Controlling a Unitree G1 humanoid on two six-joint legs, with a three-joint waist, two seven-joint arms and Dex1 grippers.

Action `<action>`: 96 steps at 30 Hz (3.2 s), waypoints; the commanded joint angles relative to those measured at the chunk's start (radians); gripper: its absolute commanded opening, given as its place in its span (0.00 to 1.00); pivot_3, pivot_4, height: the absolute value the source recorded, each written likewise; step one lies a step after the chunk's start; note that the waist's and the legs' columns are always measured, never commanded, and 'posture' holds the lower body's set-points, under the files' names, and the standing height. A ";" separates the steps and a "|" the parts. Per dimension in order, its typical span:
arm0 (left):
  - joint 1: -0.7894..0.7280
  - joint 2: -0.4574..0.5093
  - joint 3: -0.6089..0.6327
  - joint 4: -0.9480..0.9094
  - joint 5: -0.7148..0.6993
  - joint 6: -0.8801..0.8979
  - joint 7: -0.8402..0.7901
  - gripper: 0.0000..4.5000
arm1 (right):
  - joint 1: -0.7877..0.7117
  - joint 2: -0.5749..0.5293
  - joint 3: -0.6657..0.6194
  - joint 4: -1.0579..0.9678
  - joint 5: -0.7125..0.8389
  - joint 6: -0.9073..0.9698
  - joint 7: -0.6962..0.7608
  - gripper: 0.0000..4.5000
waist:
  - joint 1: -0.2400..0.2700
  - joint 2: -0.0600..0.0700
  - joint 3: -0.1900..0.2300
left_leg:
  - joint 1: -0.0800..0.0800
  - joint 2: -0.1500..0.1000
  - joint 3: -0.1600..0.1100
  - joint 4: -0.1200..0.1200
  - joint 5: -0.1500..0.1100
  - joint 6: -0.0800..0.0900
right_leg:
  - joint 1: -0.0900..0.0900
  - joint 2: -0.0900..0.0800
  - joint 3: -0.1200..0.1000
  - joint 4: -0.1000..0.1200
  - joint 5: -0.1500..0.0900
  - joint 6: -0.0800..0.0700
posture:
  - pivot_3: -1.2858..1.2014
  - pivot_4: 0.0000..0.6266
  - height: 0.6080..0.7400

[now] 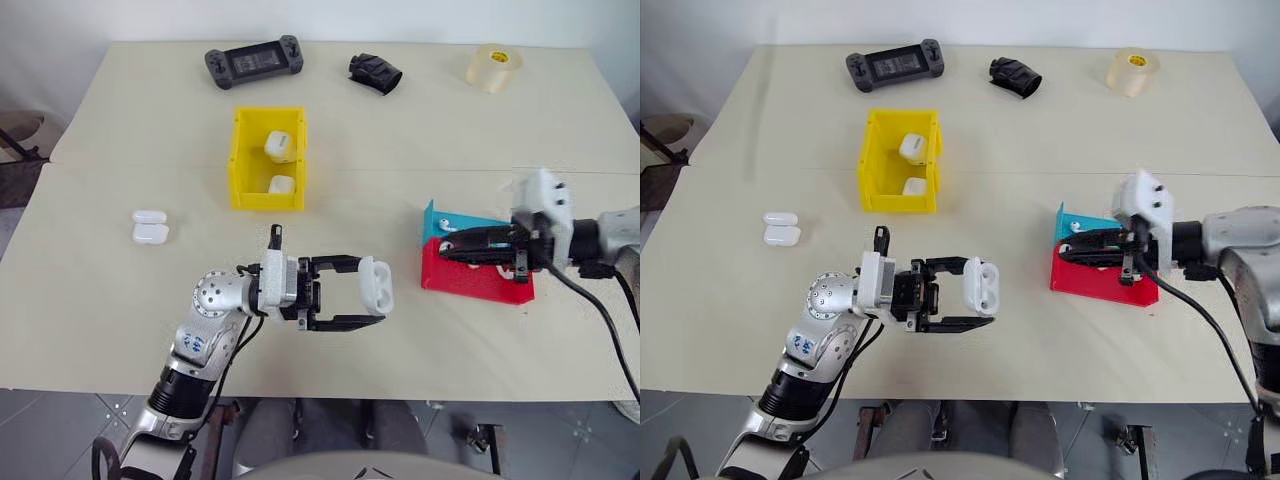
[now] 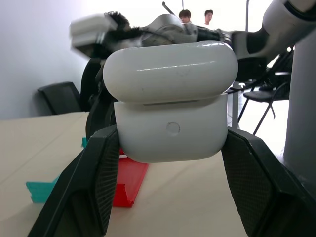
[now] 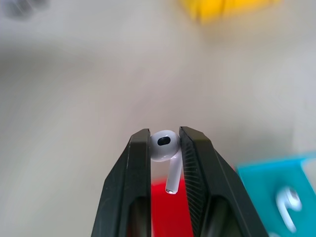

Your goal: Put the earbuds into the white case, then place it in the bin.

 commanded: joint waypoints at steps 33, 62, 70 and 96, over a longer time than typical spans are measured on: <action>-0.197 -0.095 0.066 0.146 -0.131 0.082 -0.137 0.61 | 0.311 0.646 0.126 -0.495 0.326 -0.285 -0.630 0.11 | -0.005 0.000 0.000 | 0.002 -0.006 -0.001 -0.001 0.000 -0.001 | -0.002 0.001 0.002 0.006 0.000 0.000 | 0.52 0.24 1.00; -0.246 -0.119 0.105 0.146 -0.138 0.125 -0.095 0.61 | 0.420 0.568 0.153 -0.420 0.175 -0.508 -0.516 0.11 | -0.004 0.000 0.000 | 0.001 -0.006 -0.001 -0.001 0.000 -0.001 | -0.002 0.001 0.002 0.006 0.000 0.000 | 0.52 0.24 1.00; -0.247 -0.122 0.104 0.141 -0.136 0.130 -0.092 0.61 | 0.404 0.553 0.142 -0.412 0.180 -0.526 -0.523 0.11 | -0.004 0.000 0.000 | 0.001 -0.006 -0.001 -0.001 0.000 -0.001 | -0.002 0.001 0.002 0.005 0.000 0.000 | 0.52 0.24 1.00; -0.223 -0.102 0.091 0.113 -0.152 0.161 -0.134 0.61 | 0.288 0.570 0.174 -0.306 0.136 -0.571 -0.482 0.11 | -0.005 0.000 0.000 | 0.001 -0.006 -0.002 -0.001 0.000 -0.001 | -0.002 0.001 0.002 0.005 0.000 0.000 | 0.52 0.24 1.00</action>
